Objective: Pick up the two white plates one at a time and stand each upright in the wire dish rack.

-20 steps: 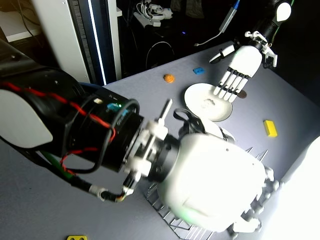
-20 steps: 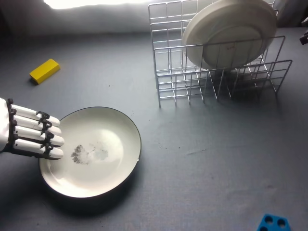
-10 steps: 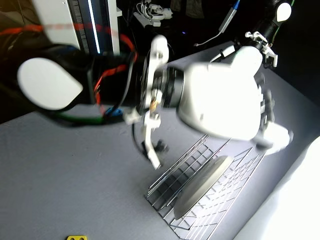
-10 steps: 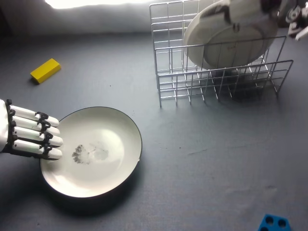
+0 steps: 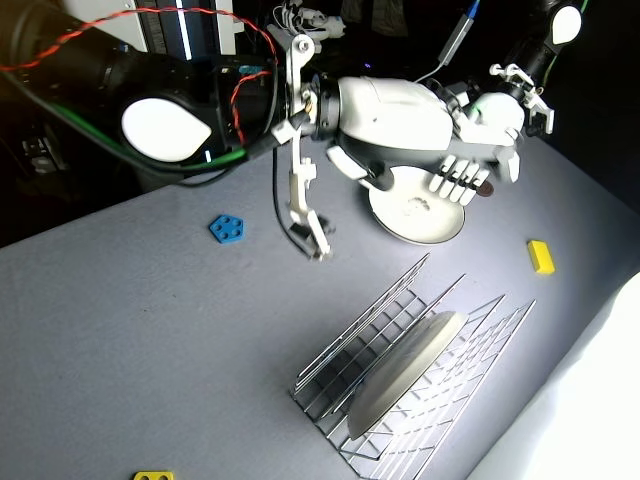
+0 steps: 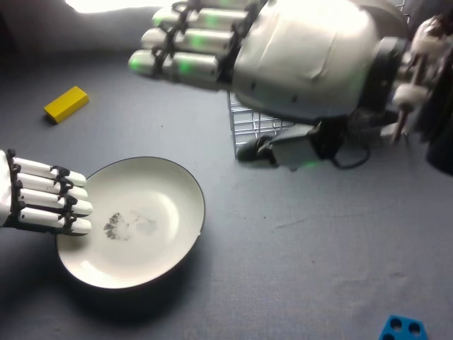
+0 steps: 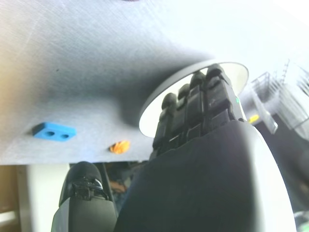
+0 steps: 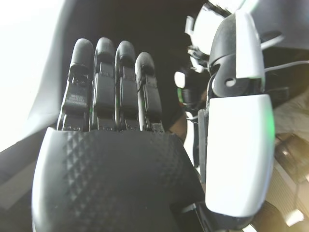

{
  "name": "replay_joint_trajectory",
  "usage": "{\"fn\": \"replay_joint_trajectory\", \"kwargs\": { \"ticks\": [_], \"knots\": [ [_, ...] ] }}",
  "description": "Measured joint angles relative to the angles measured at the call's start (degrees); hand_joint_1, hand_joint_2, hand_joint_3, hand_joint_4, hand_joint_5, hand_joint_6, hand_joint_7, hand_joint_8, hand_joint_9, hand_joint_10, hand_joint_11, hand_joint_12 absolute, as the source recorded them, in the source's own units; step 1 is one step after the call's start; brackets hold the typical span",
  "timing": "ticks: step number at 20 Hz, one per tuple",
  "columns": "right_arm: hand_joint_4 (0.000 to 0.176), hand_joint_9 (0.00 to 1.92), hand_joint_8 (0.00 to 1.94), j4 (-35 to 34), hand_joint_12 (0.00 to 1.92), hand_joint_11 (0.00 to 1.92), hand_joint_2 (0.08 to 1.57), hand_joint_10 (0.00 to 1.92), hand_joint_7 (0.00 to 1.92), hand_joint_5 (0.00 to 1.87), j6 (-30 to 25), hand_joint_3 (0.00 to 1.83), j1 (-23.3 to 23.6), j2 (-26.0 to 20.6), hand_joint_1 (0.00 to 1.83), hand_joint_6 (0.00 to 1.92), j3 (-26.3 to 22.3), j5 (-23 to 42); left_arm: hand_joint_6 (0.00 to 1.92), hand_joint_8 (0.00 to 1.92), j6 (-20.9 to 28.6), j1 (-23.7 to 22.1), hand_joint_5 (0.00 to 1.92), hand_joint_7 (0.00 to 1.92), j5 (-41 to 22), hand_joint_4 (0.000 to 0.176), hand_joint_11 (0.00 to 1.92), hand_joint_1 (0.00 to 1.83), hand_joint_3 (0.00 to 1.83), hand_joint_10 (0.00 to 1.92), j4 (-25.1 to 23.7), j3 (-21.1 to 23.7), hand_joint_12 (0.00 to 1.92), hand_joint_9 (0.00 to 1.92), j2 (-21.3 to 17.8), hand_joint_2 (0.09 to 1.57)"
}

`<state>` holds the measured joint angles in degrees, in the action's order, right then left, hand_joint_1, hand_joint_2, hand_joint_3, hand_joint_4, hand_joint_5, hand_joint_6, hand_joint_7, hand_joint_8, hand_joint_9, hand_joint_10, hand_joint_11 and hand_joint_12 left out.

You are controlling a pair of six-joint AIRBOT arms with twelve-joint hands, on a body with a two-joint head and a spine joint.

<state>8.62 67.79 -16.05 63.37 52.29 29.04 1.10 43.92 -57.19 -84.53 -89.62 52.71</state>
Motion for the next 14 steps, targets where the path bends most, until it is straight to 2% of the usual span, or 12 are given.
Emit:
{"fn": "replay_joint_trajectory", "kwargs": {
  "ticks": [3,6,9,14],
  "knots": [
    [0.000,0.00,0.00,-0.3,0.00,0.00,0.87,0.00,0.00,0.00,1.8,0.00,-1.0,1.4,1.02,0.00,0.0,-3.2,0.00,0.00,0.2,1.5,0.03,0.00,0.9,0.000,0.00,0.00,0.00,0.00,0.0,-0.2,0.00,0.00,0.5,0.99],
    [0.000,0.00,0.00,-0.5,0.00,0.00,0.82,0.00,0.00,0.00,4.2,0.00,-2.5,2.8,1.02,0.00,0.0,-5.6,0.00,0.00,0.2,2.9,0.03,0.00,1.2,0.000,0.00,0.00,0.00,0.00,1.0,-0.2,0.00,0.00,0.6,1.00],
    [0.000,0.00,0.00,-0.4,0.00,0.00,0.84,0.00,0.00,0.00,5.4,0.00,-3.6,4.8,0.98,0.00,0.3,-6.9,0.00,0.00,0.1,4.0,0.03,0.00,1.2,0.000,0.00,0.00,0.00,0.00,1.6,-0.2,0.00,0.00,0.7,0.99],
    [0.000,0.00,0.00,-0.5,0.00,0.00,0.85,0.00,0.00,0.00,6.3,0.00,-4.4,11.1,0.99,0.00,4.6,-8.4,0.00,0.00,0.1,4.2,0.03,0.00,1.2,0.000,0.00,0.00,0.00,0.00,1.8,-0.2,0.00,0.00,0.7,1.00]
  ]
}}
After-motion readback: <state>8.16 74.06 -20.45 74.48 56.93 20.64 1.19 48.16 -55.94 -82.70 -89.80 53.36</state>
